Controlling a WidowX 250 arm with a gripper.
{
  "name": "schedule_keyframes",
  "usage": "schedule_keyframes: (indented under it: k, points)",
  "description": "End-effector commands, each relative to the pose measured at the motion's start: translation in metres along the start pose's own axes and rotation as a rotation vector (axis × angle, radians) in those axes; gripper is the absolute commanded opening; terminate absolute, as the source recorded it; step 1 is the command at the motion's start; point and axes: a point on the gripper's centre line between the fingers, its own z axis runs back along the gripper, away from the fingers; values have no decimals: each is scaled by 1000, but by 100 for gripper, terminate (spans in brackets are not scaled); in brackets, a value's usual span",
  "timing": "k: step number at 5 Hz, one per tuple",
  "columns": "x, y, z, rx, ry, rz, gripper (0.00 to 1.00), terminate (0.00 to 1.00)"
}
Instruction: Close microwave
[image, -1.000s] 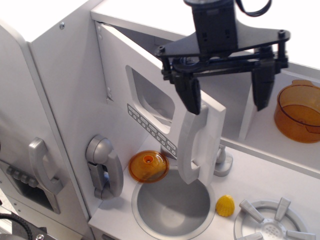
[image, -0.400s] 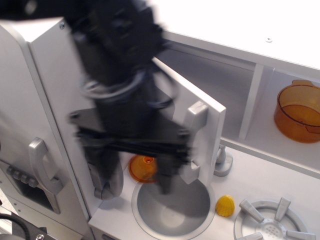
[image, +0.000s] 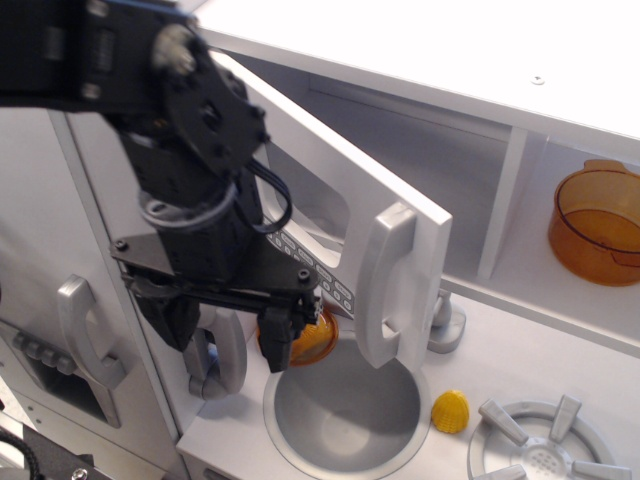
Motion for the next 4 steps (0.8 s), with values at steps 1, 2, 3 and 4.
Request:
schedule_keyframes:
  k: [1,2,3,4]
  points:
    - [39,-4,12,-29,-89,26,100,0]
    - [59,-10,17,-52,-123,36,100,0]
    - [71,-18,22,-70,-167,35,100,0]
    - [82,-24,27,-92,-221,34,100,0]
